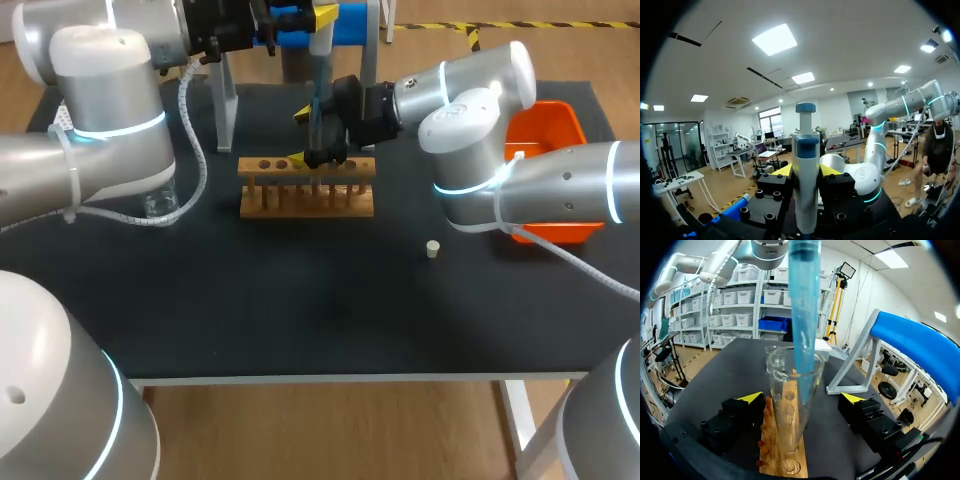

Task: Invert the test tube, pick up the pipette, mount the tip to pipette, aspirate from beaker and dispense into the tube, eject the tip, return the pipette, and cap with the stopper.

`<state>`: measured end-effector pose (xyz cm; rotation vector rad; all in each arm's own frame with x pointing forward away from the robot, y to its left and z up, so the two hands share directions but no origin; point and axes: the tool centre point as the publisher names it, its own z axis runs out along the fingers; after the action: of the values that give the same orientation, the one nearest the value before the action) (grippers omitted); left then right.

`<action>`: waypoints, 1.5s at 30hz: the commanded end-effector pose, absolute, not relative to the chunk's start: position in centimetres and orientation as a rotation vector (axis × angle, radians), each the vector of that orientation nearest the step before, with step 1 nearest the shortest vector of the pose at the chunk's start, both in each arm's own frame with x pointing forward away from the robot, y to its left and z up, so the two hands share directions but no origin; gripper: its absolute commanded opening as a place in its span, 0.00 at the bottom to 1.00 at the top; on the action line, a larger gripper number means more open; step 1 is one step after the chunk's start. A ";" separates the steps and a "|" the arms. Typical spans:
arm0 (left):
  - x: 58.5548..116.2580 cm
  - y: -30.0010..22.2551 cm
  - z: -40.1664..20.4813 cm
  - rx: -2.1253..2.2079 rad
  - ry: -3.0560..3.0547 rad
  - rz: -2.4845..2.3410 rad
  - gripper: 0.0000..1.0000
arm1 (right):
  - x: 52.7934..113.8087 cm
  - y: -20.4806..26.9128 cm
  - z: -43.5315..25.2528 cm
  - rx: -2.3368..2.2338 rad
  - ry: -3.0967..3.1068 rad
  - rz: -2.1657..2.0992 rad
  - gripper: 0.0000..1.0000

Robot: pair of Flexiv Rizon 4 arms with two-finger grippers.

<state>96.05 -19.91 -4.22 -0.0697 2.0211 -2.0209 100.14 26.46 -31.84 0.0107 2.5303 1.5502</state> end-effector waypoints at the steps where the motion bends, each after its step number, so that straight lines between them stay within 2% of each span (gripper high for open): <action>1: 96.0 -20.0 -3.8 -0.072 2.030 -2.013 0.00 | 100.1 26.5 -31.8 0.012 2.533 1.546 1.00; 25: 94.2 -20.9 0.2 -0.050 2.049 -1.958 0.00 | 100.1 26.5 -31.8 0.012 2.533 1.546 1.00; 34: 89.2 -18.8 0.9 -0.119 2.035 -1.883 0.00 | 100.1 26.5 -31.8 0.012 2.533 1.546 1.00; 45: 83.4 -19.0 -3.4 -0.138 2.010 -1.906 0.00 | 100.1 26.5 -31.8 0.012 2.533 1.546 1.00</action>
<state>85.53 -19.23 -1.73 -0.1207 2.0696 -1.8870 100.14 26.46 -31.84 0.0108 2.5303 1.5501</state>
